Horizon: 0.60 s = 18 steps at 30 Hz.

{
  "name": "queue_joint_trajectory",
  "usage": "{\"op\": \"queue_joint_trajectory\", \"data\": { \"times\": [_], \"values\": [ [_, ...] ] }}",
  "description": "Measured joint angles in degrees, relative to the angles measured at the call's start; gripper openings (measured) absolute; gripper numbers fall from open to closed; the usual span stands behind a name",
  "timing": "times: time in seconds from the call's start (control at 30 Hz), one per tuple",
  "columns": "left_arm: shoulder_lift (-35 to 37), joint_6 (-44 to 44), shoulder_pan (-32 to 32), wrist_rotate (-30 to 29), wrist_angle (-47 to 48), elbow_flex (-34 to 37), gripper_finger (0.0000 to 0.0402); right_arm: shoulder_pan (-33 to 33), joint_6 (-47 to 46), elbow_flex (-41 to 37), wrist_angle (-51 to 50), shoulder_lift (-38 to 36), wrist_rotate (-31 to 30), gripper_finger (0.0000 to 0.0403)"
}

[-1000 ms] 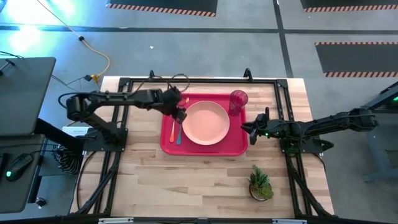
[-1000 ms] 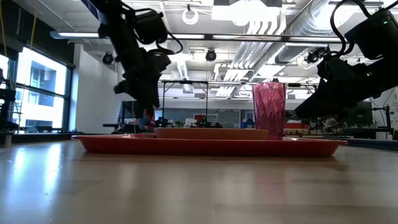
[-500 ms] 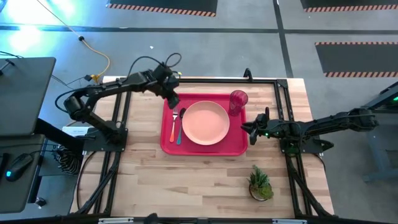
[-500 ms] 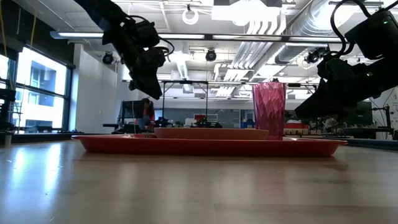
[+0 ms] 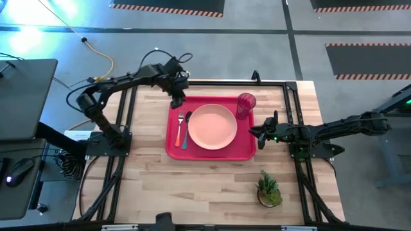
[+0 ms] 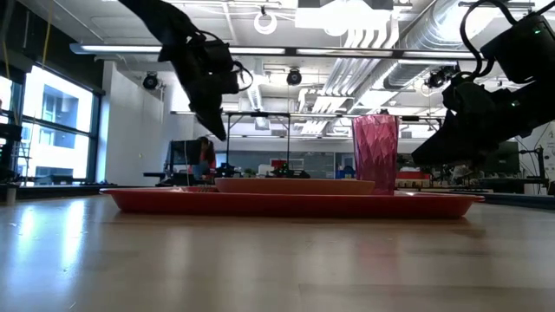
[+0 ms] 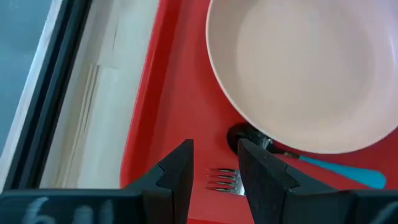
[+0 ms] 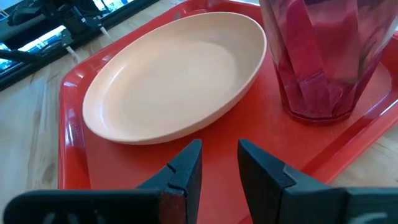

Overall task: Pick and place plate/cup/fork/spoon on tray
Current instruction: Adjust the plate and spoon on the tray

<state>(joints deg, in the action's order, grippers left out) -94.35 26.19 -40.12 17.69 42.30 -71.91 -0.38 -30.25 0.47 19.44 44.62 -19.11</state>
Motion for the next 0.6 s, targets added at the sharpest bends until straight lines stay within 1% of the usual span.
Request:
{"op": "queue_joint_trajectory", "data": {
  "times": [0.23,0.6],
  "values": [
    [-3.50,3.92,0.23,0.50,1.19,-0.41,0.0115,0.00,-0.84,0.00,0.02,0.00,0.00,0.0094],
    [-8.92,4.09,2.49,1.01,1.47,-0.30,0.0115,0.00,-0.82,0.00,0.00,0.00,0.00,0.0094]
  ]
}}
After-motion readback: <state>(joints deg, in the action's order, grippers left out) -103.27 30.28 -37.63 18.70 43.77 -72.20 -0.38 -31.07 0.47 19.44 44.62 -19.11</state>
